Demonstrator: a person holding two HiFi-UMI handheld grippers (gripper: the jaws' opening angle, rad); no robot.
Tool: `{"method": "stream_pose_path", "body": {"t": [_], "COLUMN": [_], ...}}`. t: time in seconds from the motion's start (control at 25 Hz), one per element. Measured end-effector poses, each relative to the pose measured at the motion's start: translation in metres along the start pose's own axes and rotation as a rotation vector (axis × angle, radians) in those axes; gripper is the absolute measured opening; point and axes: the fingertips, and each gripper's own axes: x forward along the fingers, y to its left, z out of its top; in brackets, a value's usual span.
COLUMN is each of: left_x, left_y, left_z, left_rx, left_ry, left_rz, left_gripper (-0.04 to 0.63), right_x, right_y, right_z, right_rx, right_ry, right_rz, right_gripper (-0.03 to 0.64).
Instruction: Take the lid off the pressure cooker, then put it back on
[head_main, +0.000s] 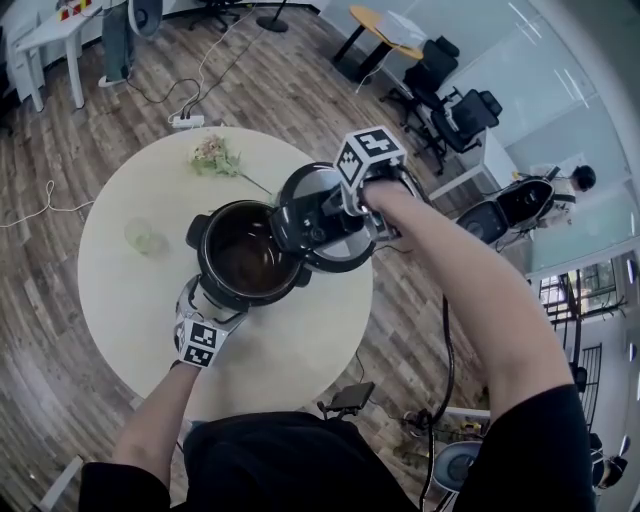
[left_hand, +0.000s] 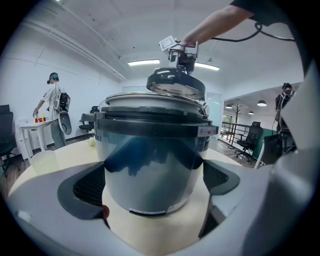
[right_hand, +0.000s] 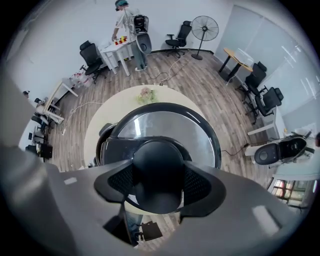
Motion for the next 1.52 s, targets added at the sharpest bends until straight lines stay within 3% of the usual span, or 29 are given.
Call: {"method": "stream_pose_path", "body": {"t": [0.36,0.56,0.8,1.16,1.52], "left_x": [-0.003,-0.007,-0.001,-0.002,-0.003], "left_y": [-0.004,0.001,0.001,0.002,-0.003], "left_z": [0.003,0.007,0.012,0.013,0.013], "left_rx": [0.005,0.022,0.025,0.043,0.062], "left_ry": [0.002,0.004,0.013,0.044,0.072], "left_rz": [0.001,0.009,0.015,0.017,0.020], "left_gripper": [0.588,0.588,0.588,0.588,0.581], "right_x": [0.025,0.064,0.131,0.233,0.287], "right_y": [-0.119,-0.147,-0.145,-0.097,-0.075], "right_z": [-0.088,-0.134,-0.165,-0.197,-0.221], "right_rx": [0.204,0.268,0.285,0.261,0.239], "right_ry": [0.052,0.077,0.069,0.088,0.018], "right_rz": [-0.089,-0.108,-0.078,0.019,0.035], "right_gripper": [0.285,0.285,0.285,0.285,0.285]}}
